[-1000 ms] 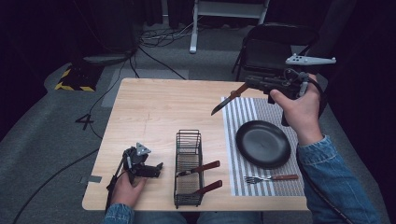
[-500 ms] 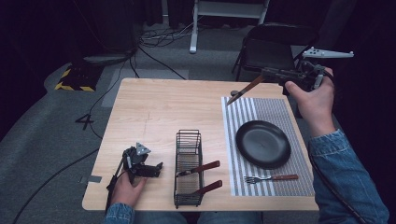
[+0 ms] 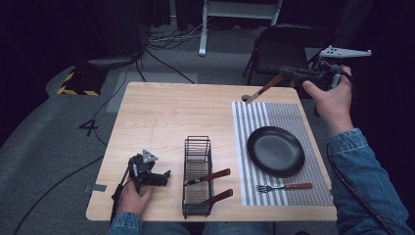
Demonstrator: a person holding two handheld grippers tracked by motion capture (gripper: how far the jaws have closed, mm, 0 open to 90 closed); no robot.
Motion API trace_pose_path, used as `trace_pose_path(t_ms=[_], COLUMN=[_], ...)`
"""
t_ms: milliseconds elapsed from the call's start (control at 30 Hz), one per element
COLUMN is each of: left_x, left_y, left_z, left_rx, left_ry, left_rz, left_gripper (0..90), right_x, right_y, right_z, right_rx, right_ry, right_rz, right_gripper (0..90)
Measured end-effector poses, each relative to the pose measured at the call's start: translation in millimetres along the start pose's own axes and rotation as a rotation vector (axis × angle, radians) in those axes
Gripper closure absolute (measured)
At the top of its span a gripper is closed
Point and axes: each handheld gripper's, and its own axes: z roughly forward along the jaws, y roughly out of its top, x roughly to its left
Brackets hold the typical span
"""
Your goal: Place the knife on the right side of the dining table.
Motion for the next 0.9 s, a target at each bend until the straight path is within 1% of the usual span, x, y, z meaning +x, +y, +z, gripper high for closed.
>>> trace_pose_path(t_ms=[100,133,167,233,267,333,367,467,500,533,567,600,633,667,733,767,800,833,867,900], left_x=[0.0,0.0,0.1,0.0,0.1,0.0,0.1,0.1,0.1,0.2,0.2,0.2,0.2,0.2,0.1,0.1,0.1,0.1,0.1,0.1], left_y=[0.0,0.0,0.0,0.0,0.1,0.1,0.1,0.1,0.1,0.2,0.2,0.1,0.2,0.2,0.1,0.2,0.2,0.1,0.1,0.2], left_z=[-0.1,0.0,-0.1,0.1,0.1,0.1,0.1,0.1,0.1,0.1,0.1,0.1,0.1,0.1,0.2,0.1,0.1,0.1,0.1,0.1], left_rx=[0.000,0.000,0.001,0.000,0.000,0.000,0.000,-0.001,-0.001,0.000,0.000,-0.001,0.000,0.000,-0.001,0.000,0.000,-0.001,-0.001,0.000], left_ry=[0.001,0.000,0.001,0.001,0.001,0.001,0.001,0.001,0.001,0.002,0.002,0.002,0.002,0.002,0.002,0.002,0.002,0.002,0.002,0.002], left_rz=[0.001,0.000,0.001,-0.001,0.000,-0.001,-0.001,-0.001,-0.001,-0.001,-0.001,-0.001,-0.001,-0.001,-0.001,-0.001,-0.001,-0.001,-0.001,-0.001], left_gripper=[0.3,0.3,0.3,0.2,0.2,0.2,0.2,0.2,0.2,0.2,0.2,0.2,0.2,0.2,0.2,0.2,0.2,0.2,0.2,0.2], right_x=[-11.3,-19.5,-19.5,-27.6,-31.6,-38.6,-44.5,-49.4,-54.1,-56.4,-56.4,-60.7,-62.9,-62.9,-67.6,-73.1,-73.1,-78.2,-78.2,-82.0], right_y=[-8.5,-14.4,-14.4,-20.2,-22.8,-27.9,-34.7,-42.4,-50.5,-54.8,-54.8,-63.6,-68.1,-68.1,-75.7,-82.3,-82.3,-88.1,-88.1,-93.2], right_z=[6.2,10.3,10.3,14.8,17.4,23.7,31.7,40.2,47.6,50.8,50.8,56.6,59.0,59.0,63.2,66.3,66.3,68.5,68.5,70.2], right_rx=[0.007,0.013,0.013,0.017,0.024,0.033,0.051,0.068,0.078,0.083,0.083,0.090,0.095,0.095,0.102,0.106,0.106,0.109,0.109,0.117], right_ry=[-0.012,-0.022,-0.022,-0.026,-0.025,-0.022,-0.030,-0.043,-0.046,-0.047,-0.047,-0.050,-0.051,-0.051,-0.059,-0.071,-0.071,-0.077,-0.077,-0.076], right_rz=[0.005,0.009,0.009,0.010,0.006,-0.016,-0.014,-0.016,-0.011,-0.004,-0.004,0.010,0.019,0.019,0.035,0.053,0.053,0.072,0.072,0.084], right_gripper=[80.7,80.7,80.7,80.7,80.7,80.7,80.7,80.7,80.7,80.7,80.7,80.7,80.6,80.6,80.7,80.7,80.7,80.6,80.6,80.6])
